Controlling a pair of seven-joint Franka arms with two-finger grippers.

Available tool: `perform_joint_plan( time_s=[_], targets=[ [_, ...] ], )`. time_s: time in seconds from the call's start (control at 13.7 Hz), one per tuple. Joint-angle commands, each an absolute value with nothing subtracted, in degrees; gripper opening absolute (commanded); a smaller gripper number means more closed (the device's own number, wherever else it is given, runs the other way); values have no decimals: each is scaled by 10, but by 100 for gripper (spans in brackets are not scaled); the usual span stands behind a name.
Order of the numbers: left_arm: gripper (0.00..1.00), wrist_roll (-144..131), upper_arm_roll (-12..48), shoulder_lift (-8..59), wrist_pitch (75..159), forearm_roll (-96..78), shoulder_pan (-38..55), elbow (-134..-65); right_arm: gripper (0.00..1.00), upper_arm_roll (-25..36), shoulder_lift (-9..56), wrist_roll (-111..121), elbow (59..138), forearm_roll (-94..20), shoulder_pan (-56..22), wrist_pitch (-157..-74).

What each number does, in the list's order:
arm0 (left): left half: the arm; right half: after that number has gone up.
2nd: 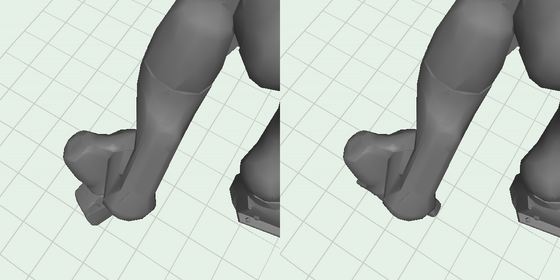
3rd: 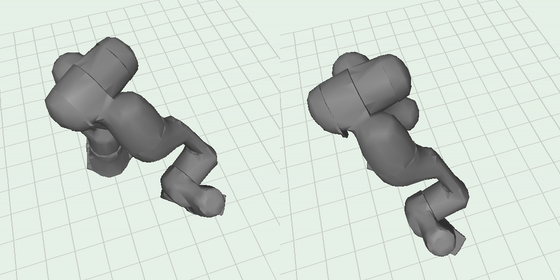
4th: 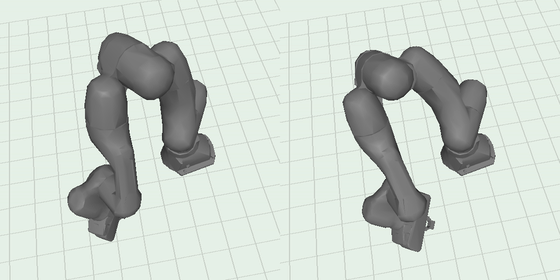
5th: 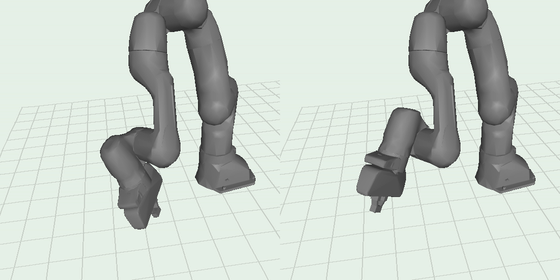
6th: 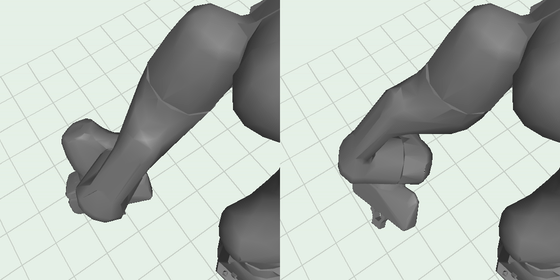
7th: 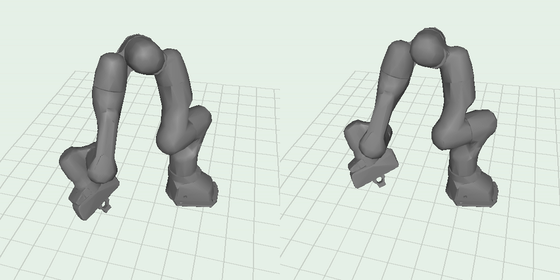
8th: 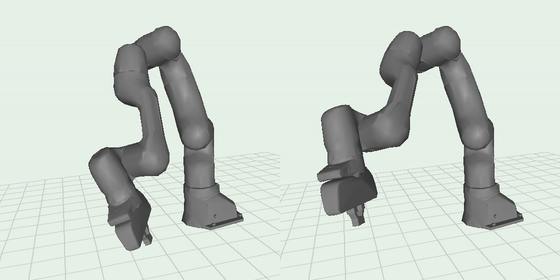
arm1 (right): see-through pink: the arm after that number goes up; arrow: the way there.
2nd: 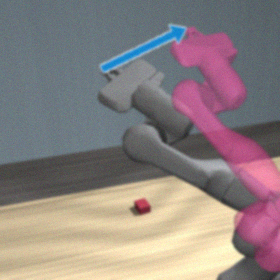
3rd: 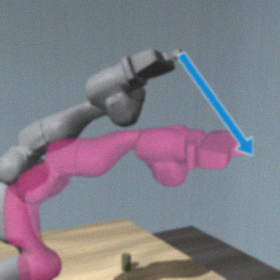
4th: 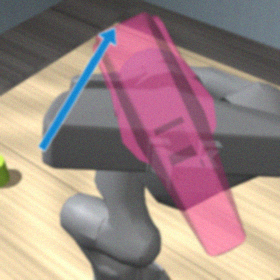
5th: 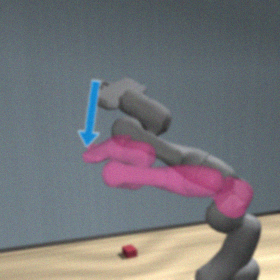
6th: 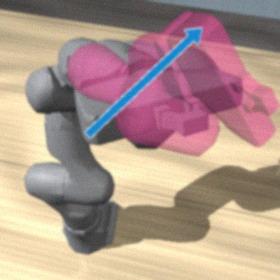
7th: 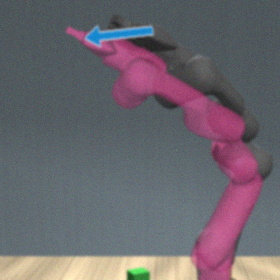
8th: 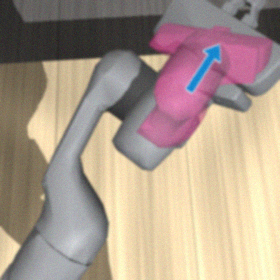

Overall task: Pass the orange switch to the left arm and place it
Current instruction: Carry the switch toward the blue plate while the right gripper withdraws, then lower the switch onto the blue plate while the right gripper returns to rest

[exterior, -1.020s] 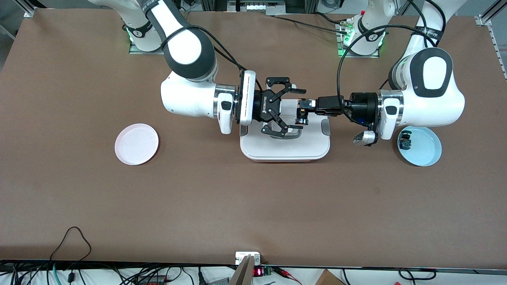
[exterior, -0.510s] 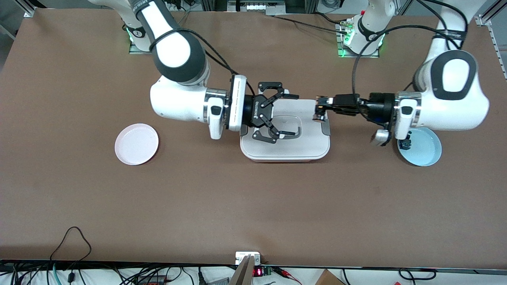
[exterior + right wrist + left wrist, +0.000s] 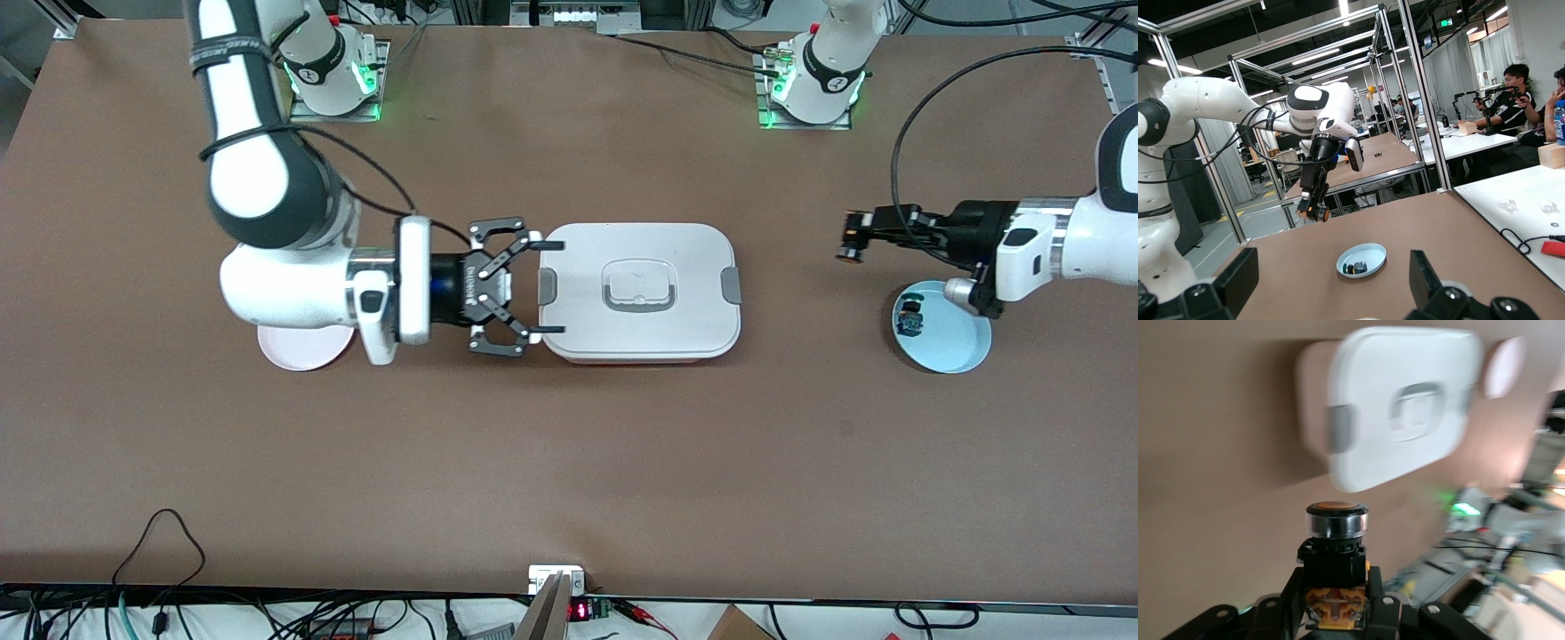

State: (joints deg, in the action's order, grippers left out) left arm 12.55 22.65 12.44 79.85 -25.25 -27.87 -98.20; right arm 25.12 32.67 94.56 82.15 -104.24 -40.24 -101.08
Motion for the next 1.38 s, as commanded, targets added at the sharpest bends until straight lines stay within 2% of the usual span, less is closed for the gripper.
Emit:
perform_joint_plan(
  time_s=[0.0, 0.22, 0.58, 0.8, 1.02, 1.31],
  targets=[
    [0, 137, 237, 96, 787, -96, -283, -986, 100, 282, 320, 943, 841, -1039, -395, -956],
    [0, 153, 237, 98, 816, 46, -284, -1010, 100, 291, 317, 904, 842, -1001, -369, -922],
    [0, 152, 236, 98, 1095, 181, -333, -1172, 100, 291, 296, 758, 838, -879, -327, -877],
    [0, 153, 235, 106, 1232, 223, -367, -1243, 100, 291, 294, 667, 838, -786, -310, -877],
    [0, 153, 235, 162, 1311, 271, -402, -1250, 100, 291, 293, 555, 838, -681, -301, -868],
    [0, 143, 230, 209, 1368, 330, -419, -1247, 100, 291, 280, 405, 835, -586, -302, -872]
  ],
)
